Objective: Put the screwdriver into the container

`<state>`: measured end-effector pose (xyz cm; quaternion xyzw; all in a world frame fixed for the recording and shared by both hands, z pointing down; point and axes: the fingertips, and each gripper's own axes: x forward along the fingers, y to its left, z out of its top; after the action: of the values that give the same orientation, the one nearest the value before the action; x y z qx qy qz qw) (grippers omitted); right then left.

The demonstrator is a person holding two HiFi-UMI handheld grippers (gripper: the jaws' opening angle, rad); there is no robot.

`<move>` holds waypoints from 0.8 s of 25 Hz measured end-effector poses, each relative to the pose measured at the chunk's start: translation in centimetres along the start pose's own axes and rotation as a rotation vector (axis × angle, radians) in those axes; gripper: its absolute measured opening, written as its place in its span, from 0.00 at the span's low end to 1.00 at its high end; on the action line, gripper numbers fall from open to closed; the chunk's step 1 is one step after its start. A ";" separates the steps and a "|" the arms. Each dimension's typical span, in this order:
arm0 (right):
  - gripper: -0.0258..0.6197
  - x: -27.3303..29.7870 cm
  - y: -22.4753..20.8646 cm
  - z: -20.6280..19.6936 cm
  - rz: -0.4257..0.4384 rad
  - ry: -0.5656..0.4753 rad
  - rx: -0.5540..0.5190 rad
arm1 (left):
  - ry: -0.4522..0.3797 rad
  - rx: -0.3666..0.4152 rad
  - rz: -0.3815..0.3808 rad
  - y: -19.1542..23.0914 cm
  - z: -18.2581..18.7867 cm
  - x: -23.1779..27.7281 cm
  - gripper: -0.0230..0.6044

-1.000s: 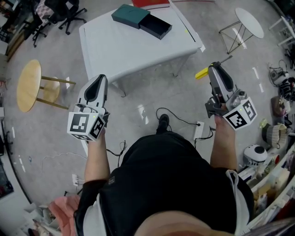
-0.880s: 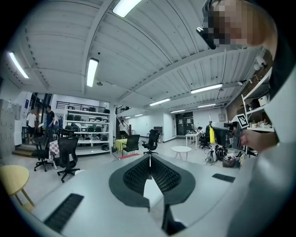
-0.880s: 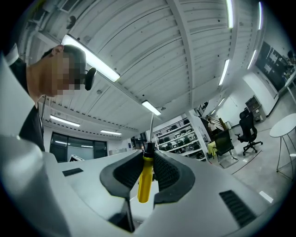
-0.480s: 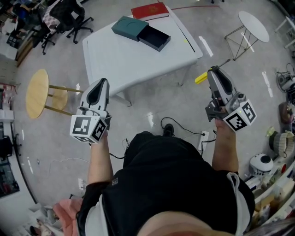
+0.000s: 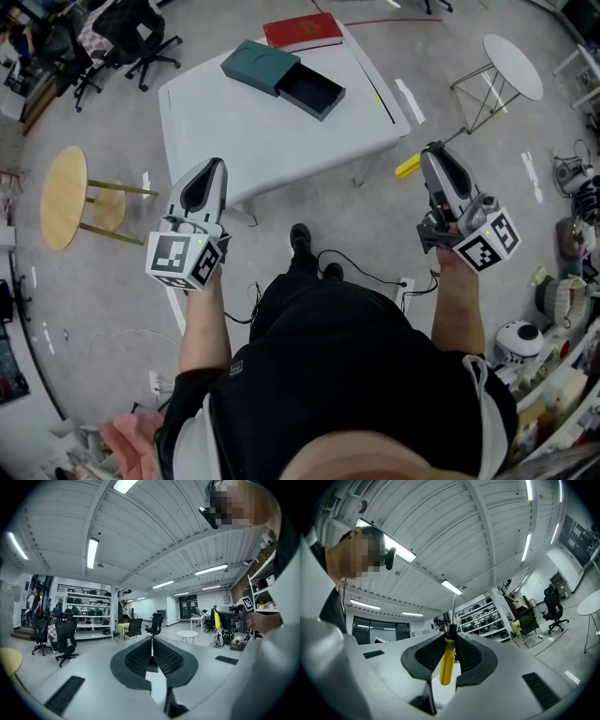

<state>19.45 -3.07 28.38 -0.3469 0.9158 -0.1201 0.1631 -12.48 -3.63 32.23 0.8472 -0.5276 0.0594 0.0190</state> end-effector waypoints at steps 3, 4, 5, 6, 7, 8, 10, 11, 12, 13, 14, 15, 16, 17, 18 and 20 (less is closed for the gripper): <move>0.17 1.9 -1.1 0.1 -0.008 0.003 -0.011 | -0.007 -0.007 -0.003 1.8 -0.2 1.8 0.07; 0.17 2.7 -1.6 0.1 -0.010 0.004 -0.011 | -0.008 -0.011 -0.003 2.4 -0.4 2.4 0.07; 0.17 3.4 -2.0 0.1 -0.010 0.006 -0.010 | -0.009 -0.014 -0.003 3.1 -0.4 3.1 0.07; 0.17 4.2 -2.5 0.1 -0.010 0.009 -0.007 | -0.011 -0.016 -0.003 3.7 -0.4 3.8 0.07; 0.17 5.0 -2.9 0.0 -0.009 0.014 -0.005 | -0.014 -0.018 -0.003 4.3 -0.4 4.4 0.07; 0.17 5.9 -3.3 0.0 -0.010 0.019 -0.003 | -0.017 -0.018 -0.004 5.0 -0.3 5.1 0.07; 0.17 7.9 -4.1 -0.1 -0.011 0.027 -0.001 | -0.020 -0.020 -0.006 6.5 -0.3 6.5 0.07; 0.17 9.0 -4.4 -0.2 -0.010 0.029 0.001 | -0.020 -0.024 -0.008 7.3 -0.3 7.1 0.07; 0.17 10.0 -4.7 -0.2 -0.007 0.033 0.002 | -0.020 -0.028 -0.010 8.0 -0.4 7.8 0.07; 0.17 11.0 -5.0 -0.3 -0.004 0.038 0.001 | -0.021 -0.031 -0.012 8.7 -0.5 8.5 0.07; 0.17 12.0 -5.2 -0.4 -0.002 0.043 0.000 | -0.023 -0.034 -0.014 9.4 -0.5 9.1 0.07; 0.17 12.9 -5.5 -0.5 -0.001 0.048 0.000 | -0.024 -0.036 -0.017 10.1 -0.5 9.8 0.07; 0.17 13.7 -5.8 -0.6 -0.001 0.051 0.000 | -0.025 -0.037 -0.020 10.7 -0.5 10.3 0.07; 0.17 14.5 -6.0 -0.7 -0.003 0.053 0.002 | -0.025 -0.039 -0.023 11.3 -0.5 10.9 0.07; 0.17 15.3 -6.2 -0.7 -0.006 0.054 0.004 | -0.026 -0.042 -0.026 11.9 -0.5 11.3 0.07; 0.17 16.7 -6.6 -1.0 -0.013 0.058 0.009 | -0.028 -0.051 -0.036 13.1 -0.6 12.0 0.07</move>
<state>11.18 -19.07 27.90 -0.3486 0.9172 -0.1353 0.1374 -19.01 -20.06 33.92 0.8564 -0.5140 0.0338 0.0341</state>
